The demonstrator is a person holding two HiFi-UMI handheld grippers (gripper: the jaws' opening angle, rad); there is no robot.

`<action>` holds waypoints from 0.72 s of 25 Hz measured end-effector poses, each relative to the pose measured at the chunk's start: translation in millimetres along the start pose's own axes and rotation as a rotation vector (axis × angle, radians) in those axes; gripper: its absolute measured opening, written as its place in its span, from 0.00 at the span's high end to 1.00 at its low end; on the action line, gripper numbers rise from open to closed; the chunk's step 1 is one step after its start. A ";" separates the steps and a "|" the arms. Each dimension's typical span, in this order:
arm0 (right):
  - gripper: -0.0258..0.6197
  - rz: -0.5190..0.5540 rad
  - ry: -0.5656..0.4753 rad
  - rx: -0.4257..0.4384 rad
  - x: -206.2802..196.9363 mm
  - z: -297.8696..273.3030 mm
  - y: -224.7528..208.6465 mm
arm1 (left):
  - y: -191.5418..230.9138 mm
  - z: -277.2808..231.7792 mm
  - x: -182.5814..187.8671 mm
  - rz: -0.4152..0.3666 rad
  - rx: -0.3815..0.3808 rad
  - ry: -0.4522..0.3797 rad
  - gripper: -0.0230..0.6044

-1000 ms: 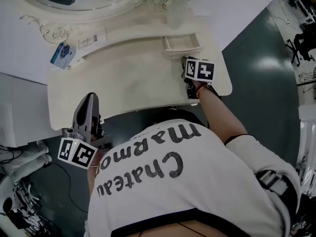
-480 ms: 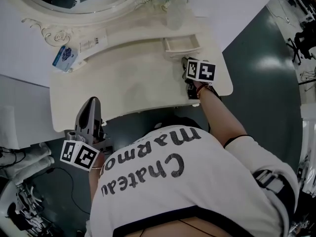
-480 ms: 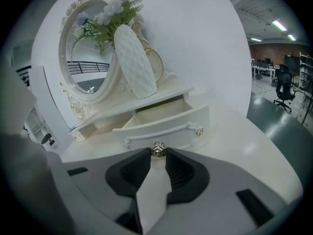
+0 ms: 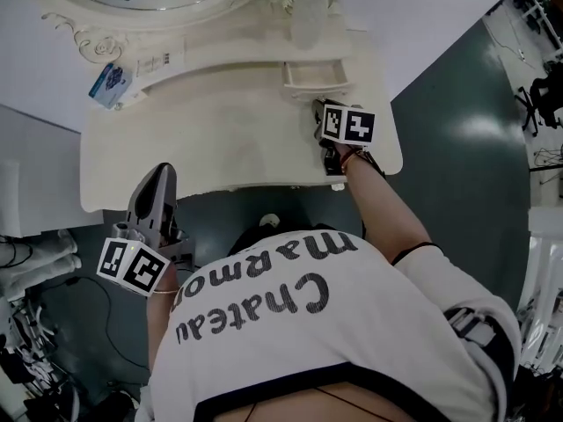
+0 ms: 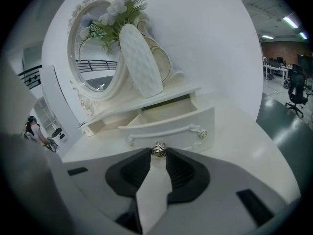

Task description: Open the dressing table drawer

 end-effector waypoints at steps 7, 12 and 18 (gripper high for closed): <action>0.79 0.041 0.057 0.078 -2.3 11.0 -1.0 | -38.5 5.1 -13.0 0.008 0.030 -0.012 0.92; 0.79 0.039 0.056 0.130 -9.0 35.9 2.9 | -64.3 11.8 -21.6 0.015 0.041 -0.035 0.92; 0.80 0.018 -0.017 0.205 -3.2 83.9 9.5 | -94.4 13.6 -29.4 0.010 0.024 -0.045 0.92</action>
Point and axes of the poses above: the fingertips, and each gripper's own axes: z backward along the fingers, y to its left, x out of its top, the point moved 1 cm from there along z, backward along the fingers
